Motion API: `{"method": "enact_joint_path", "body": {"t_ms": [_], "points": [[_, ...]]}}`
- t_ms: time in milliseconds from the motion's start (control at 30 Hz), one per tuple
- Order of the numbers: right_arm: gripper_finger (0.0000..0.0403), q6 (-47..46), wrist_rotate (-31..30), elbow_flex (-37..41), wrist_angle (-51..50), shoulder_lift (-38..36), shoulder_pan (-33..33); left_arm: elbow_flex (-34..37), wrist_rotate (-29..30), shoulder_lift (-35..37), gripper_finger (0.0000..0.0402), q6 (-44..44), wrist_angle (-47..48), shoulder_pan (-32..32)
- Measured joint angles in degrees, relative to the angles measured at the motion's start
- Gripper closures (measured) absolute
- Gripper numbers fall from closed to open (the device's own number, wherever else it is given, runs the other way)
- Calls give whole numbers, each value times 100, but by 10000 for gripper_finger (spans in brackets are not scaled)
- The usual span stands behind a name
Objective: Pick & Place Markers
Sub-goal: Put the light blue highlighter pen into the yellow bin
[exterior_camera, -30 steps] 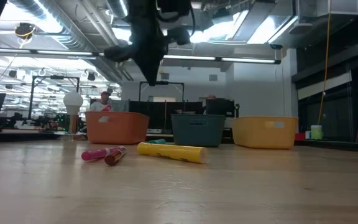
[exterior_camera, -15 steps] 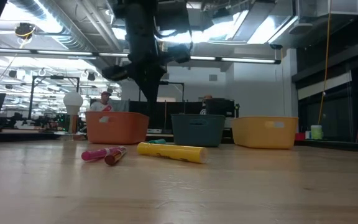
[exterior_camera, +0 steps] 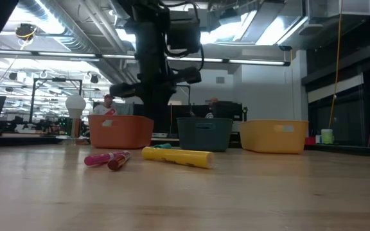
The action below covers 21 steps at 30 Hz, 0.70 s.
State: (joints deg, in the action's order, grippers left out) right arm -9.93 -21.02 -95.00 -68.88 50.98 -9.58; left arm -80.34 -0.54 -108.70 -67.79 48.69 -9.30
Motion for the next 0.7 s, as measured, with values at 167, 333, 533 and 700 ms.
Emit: {"method": "enact_joint_path", "body": {"t_ms": [167,333,533,700], "points": [[402,0,1,0,-1,0,-1,0,-56,-179,399,81,-111,-27],[402,-6,2,0,-2,0,-2,-2,-95,-319,399,103,-138,-21],[402,0,4,0,-2,-2,-2,-2,-66,-385,400,168,-210,-35],[402,3,2,0,-5,0,-1,-4,13,-385,386,245,-484,-35]]}}
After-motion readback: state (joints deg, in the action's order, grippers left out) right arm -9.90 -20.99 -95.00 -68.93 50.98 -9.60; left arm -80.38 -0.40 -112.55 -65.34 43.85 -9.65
